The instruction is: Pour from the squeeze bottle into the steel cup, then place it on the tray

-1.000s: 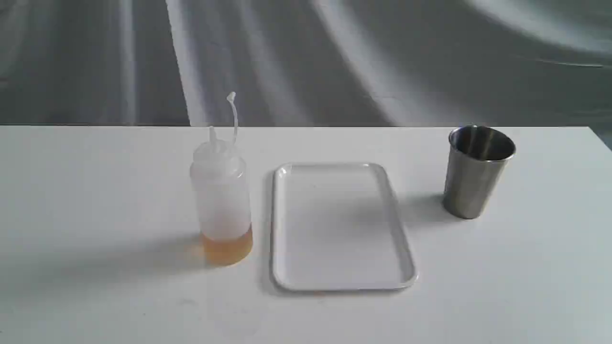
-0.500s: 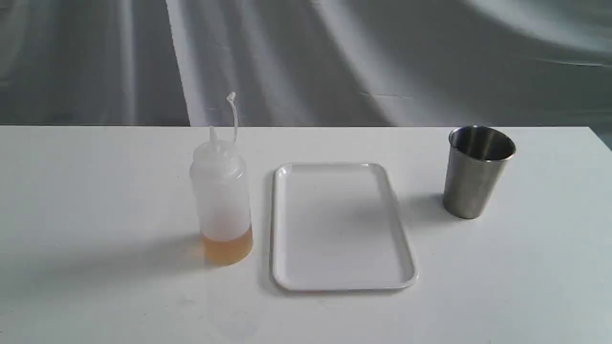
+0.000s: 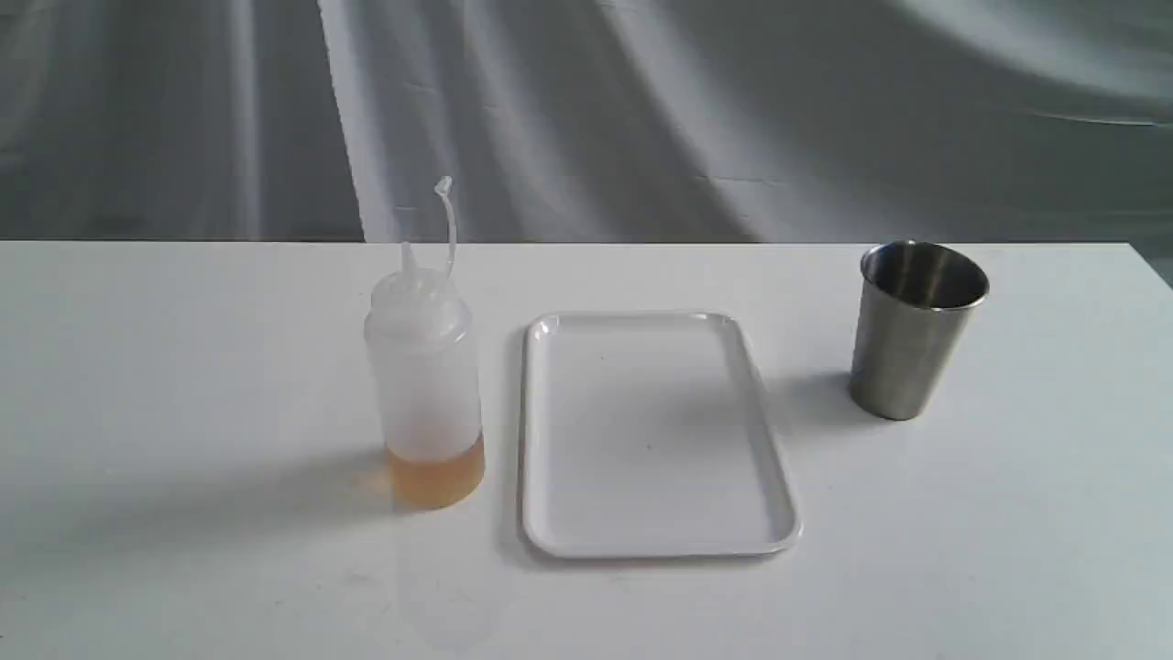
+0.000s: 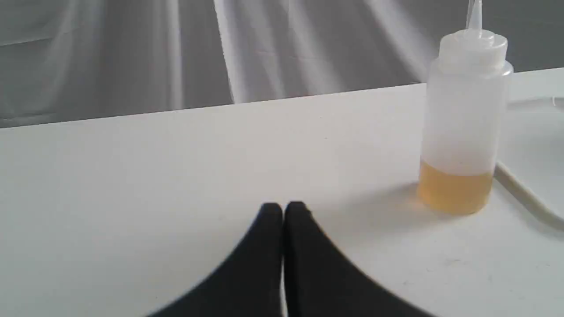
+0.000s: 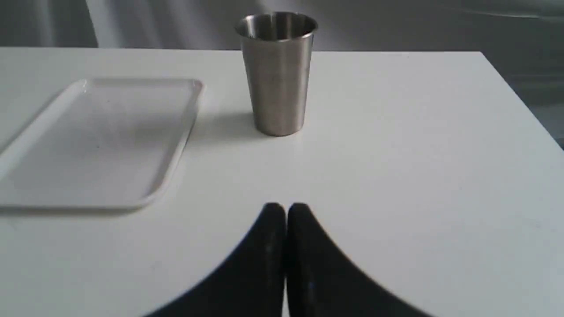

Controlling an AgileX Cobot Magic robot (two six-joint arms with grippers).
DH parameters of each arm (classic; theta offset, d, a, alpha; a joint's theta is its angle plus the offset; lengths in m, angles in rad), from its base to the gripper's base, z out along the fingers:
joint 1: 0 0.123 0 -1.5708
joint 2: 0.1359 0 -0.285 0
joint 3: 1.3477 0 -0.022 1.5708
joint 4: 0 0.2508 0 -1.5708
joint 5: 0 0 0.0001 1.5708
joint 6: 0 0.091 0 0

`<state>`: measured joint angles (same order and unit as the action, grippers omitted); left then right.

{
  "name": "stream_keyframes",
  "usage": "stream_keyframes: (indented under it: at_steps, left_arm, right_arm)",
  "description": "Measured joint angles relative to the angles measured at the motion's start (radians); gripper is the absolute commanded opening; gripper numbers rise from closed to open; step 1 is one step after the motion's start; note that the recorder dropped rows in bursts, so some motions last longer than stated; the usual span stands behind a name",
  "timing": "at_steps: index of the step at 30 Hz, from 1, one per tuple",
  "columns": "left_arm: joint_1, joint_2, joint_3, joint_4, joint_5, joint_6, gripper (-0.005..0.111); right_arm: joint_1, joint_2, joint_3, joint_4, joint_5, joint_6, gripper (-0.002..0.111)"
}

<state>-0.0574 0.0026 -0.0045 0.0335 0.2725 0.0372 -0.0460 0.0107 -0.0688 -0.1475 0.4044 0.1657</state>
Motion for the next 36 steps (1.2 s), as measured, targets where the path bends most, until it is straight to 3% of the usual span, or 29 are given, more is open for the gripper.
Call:
stream_keyframes:
  at_steps: [8, 17, 36]
  left_arm:
    - [0.000, 0.000, 0.000, 0.000, 0.000, 0.000, 0.000]
    - [0.000, 0.000, 0.000, 0.000, 0.000, 0.000, 0.000]
    - [0.000, 0.000, 0.000, 0.000, 0.000, 0.000, 0.000]
  right_arm:
    - [0.000, 0.002, -0.193, 0.008, 0.104, 0.000, 0.000]
    - [0.000, 0.177, -0.359, 0.008, 0.227, 0.000, 0.000]
    - [0.007, 0.460, -0.391, 0.015, 0.066, 0.000, 0.000]
